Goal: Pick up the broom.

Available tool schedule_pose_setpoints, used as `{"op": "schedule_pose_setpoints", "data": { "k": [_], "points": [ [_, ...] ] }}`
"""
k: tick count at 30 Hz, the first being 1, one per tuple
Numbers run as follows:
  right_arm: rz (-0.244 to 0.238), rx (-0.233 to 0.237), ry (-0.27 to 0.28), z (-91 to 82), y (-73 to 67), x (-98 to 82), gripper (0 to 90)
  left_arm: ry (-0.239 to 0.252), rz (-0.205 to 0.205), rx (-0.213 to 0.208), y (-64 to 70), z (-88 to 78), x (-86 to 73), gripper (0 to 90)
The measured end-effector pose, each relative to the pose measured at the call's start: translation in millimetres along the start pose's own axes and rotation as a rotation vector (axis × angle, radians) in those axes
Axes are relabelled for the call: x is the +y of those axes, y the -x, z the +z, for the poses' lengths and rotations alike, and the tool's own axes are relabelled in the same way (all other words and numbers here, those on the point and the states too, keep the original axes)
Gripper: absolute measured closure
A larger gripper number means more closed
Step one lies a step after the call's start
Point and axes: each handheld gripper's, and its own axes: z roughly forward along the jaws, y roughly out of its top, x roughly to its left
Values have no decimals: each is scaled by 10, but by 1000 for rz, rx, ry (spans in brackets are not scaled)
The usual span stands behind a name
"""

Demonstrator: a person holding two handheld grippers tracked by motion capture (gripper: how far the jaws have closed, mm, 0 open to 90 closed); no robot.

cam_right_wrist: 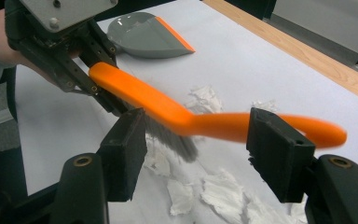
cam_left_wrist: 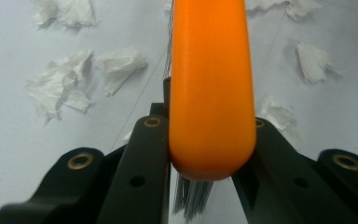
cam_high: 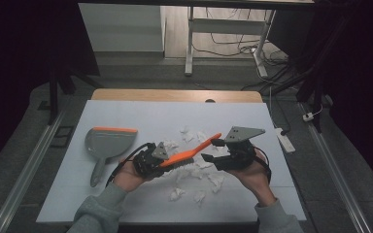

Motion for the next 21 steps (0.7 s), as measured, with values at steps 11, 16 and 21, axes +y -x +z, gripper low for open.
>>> {"op": "schedule_pose_setpoints", "data": {
  "k": [11,16,21],
  "points": [
    [-65,8,-55,52,-55,84,353,-23,62,-13,25,5,114,800],
    [-131,6,-120,125,-49,120,350,-53,80,-22,13,77,143,801],
    [-161,24,-190,256,-50,110,350,-73,136,-32,46,102,218,800]
  ]
}}
